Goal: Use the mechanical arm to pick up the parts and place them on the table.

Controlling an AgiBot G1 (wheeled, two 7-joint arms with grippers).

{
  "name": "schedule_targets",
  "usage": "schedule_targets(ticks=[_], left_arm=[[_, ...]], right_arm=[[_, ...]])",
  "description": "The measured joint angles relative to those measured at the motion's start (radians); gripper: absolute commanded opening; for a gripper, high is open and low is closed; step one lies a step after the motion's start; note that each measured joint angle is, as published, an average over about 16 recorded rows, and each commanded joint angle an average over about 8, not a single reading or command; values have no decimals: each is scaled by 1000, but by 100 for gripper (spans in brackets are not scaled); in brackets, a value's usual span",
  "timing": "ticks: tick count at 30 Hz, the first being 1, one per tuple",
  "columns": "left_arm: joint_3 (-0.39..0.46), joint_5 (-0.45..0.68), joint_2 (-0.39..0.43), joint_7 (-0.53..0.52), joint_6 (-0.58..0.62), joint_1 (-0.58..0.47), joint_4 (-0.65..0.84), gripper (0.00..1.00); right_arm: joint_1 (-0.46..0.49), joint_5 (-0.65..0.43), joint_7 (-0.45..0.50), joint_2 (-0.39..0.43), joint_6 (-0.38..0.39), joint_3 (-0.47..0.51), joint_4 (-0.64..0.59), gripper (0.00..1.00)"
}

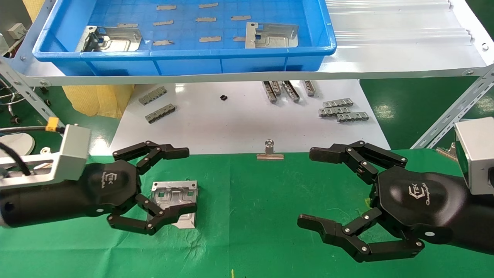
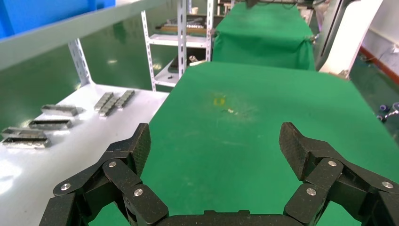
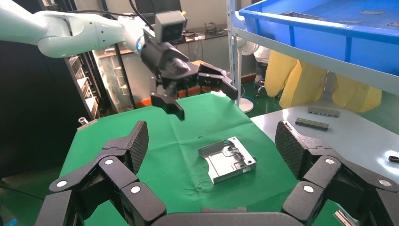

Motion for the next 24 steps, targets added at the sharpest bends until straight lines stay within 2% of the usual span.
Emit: schedule_targets(ticks=[17,24], left_arm=[[-204,-48,-108,-215,-30,179,-349,100],[-245,-58,-130,-258,-36,215,-419,100]], right_arm=[[0,0,0,0,0,0,0,100],[0,0,0,0,0,0,0,100]])
